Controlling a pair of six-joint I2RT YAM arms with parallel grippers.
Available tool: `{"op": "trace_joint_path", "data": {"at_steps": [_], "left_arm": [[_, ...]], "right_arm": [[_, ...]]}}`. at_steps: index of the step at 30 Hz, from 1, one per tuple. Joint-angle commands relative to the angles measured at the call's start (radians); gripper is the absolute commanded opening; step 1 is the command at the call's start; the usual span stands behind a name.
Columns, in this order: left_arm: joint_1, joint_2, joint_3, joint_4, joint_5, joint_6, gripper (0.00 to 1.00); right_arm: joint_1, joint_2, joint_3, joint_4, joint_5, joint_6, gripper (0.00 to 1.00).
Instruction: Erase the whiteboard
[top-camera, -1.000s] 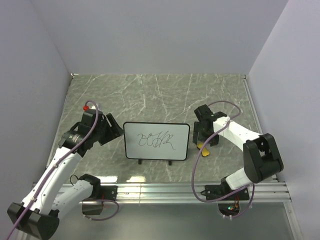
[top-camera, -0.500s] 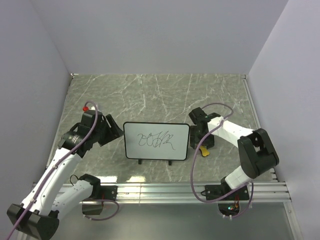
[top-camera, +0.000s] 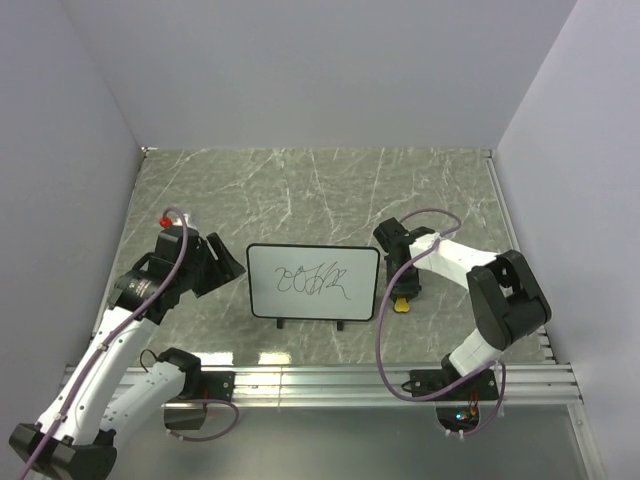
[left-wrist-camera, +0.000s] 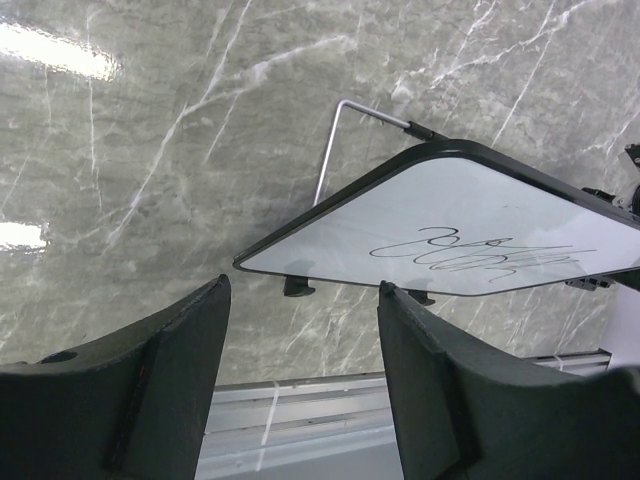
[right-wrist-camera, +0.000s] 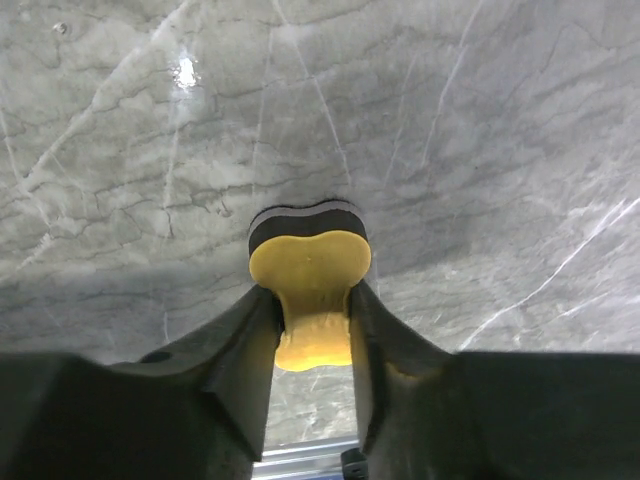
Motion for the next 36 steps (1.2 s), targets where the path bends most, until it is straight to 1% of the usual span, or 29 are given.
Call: {"op": "trace_joint_path", "data": {"at_steps": [1, 3, 4, 6, 8, 11, 12, 13, 16, 17, 20, 21, 24, 26, 28, 31, 36], "left_arm": [[-0.003, -0.008, 0.004, 0.0, -0.009, 0.023, 0.67], [-0.003, 0.004, 0.007, 0.001, -0.007, 0.025, 0.69], [-0.003, 0.01, 0.013, 0.004, -0.007, 0.028, 0.69], [-0.003, 0.03, 0.021, 0.018, -0.009, 0.04, 0.7], [-0.003, 0.035, 0.024, 0.039, -0.007, 0.052, 0.72], [-0.003, -0.022, -0.025, 0.17, 0.005, 0.107, 0.75], [-0.003, -0.037, -0.048, 0.243, 0.002, 0.13, 0.75], [-0.001, -0.045, -0.056, 0.268, 0.007, 0.146, 0.75], [0.0, -0.022, -0.077, 0.36, 0.039, 0.213, 0.75], [0.002, 0.01, -0.08, 0.38, 0.053, 0.241, 0.74], [0.017, 0.06, -0.106, 0.493, 0.125, 0.273, 0.74], [0.037, 0.073, -0.114, 0.53, 0.195, 0.279, 0.74], [0.084, 0.128, -0.131, 0.63, 0.31, 0.292, 0.73], [0.092, 0.16, -0.137, 0.685, 0.379, 0.299, 0.72], [0.108, 0.182, -0.139, 0.713, 0.444, 0.302, 0.71], [0.123, 0.217, -0.131, 0.747, 0.526, 0.295, 0.67], [0.123, 0.211, -0.148, 0.777, 0.62, 0.272, 0.61]], "right_arm": [[0.008, 0.008, 0.008, -0.008, 0.048, 0.018, 0.23], [0.007, 0.008, 0.007, -0.012, 0.051, 0.026, 0.1], [0.007, 0.002, 0.005, -0.02, 0.053, 0.03, 0.0], [0.008, -0.018, 0.008, -0.035, 0.059, 0.049, 0.0], [0.011, -0.076, 0.022, -0.067, 0.059, 0.063, 0.0], [0.016, -0.176, 0.068, -0.139, 0.07, 0.099, 0.0], [0.016, -0.221, 0.083, -0.185, 0.085, 0.104, 0.0], [0.017, -0.243, 0.112, -0.207, 0.093, 0.11, 0.0], [0.019, -0.32, 0.163, -0.291, 0.116, 0.122, 0.0], [0.02, -0.338, 0.172, -0.31, 0.12, 0.127, 0.0], [0.019, -0.412, 0.212, -0.374, 0.122, 0.144, 0.0], [0.019, -0.453, 0.22, -0.396, 0.117, 0.148, 0.0], [0.02, -0.53, 0.241, -0.413, 0.064, 0.159, 0.0], [0.028, -0.571, 0.246, -0.407, 0.025, 0.164, 0.0], [0.03, -0.619, 0.248, -0.41, 0.017, 0.167, 0.0], [0.03, -0.656, 0.239, -0.425, 0.021, 0.165, 0.0], [0.031, -0.682, 0.199, -0.417, 0.01, 0.158, 0.0]]}}
